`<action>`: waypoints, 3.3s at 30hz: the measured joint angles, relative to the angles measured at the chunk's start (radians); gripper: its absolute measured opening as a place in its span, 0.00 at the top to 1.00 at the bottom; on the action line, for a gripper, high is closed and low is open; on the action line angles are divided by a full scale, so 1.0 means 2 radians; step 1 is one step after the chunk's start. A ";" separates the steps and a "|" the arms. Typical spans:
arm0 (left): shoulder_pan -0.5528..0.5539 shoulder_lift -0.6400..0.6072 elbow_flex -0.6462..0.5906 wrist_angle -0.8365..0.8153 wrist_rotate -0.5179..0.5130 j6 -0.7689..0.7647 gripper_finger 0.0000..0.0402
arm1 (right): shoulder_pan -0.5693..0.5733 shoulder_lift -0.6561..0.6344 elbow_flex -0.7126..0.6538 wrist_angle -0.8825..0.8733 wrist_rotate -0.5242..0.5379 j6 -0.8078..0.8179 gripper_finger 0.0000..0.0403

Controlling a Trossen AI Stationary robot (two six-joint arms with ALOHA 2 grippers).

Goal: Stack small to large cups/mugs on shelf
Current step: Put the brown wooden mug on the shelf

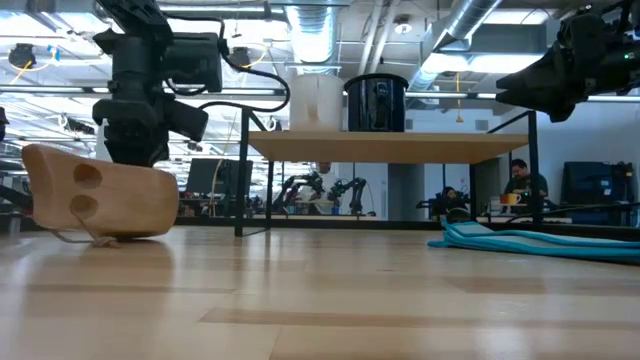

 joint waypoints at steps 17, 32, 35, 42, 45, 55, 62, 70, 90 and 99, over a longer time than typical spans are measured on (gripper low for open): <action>-0.147 -0.030 -0.003 0.027 0.003 -0.149 0.98 | 0.000 0.000 0.000 0.000 0.000 0.000 0.42; -0.192 -0.013 0.067 0.105 -0.124 -0.151 0.98 | 0.000 0.000 0.000 0.000 -0.003 0.000 0.42; -0.192 0.017 0.116 0.088 -0.142 -0.135 0.98 | 0.000 0.000 0.000 -0.002 -0.027 0.000 0.42; -0.190 0.123 0.242 0.001 -0.159 -0.114 0.98 | 0.000 0.000 0.000 -0.005 -0.062 0.000 0.42; -0.190 0.168 0.289 -0.018 -0.165 -0.114 0.98 | 0.000 0.000 0.000 -0.005 -0.064 0.000 0.42; -0.188 0.261 0.403 -0.050 -0.154 -0.142 0.98 | 0.000 0.000 0.000 -0.010 -0.068 0.019 0.42; -0.188 0.280 0.426 -0.046 -0.147 -0.198 0.98 | 0.000 0.000 0.000 -0.018 -0.108 0.027 0.42; -0.188 0.281 0.410 -0.044 -0.133 -0.253 0.98 | 0.000 0.000 0.000 -0.019 -0.135 0.036 0.42; -0.194 0.349 0.413 0.000 -0.093 -0.268 0.94 | 0.000 0.001 0.000 -0.019 -0.145 0.039 0.42; -0.193 0.350 0.412 0.001 -0.074 -0.267 0.87 | 0.000 0.001 0.000 -0.019 -0.145 0.039 0.42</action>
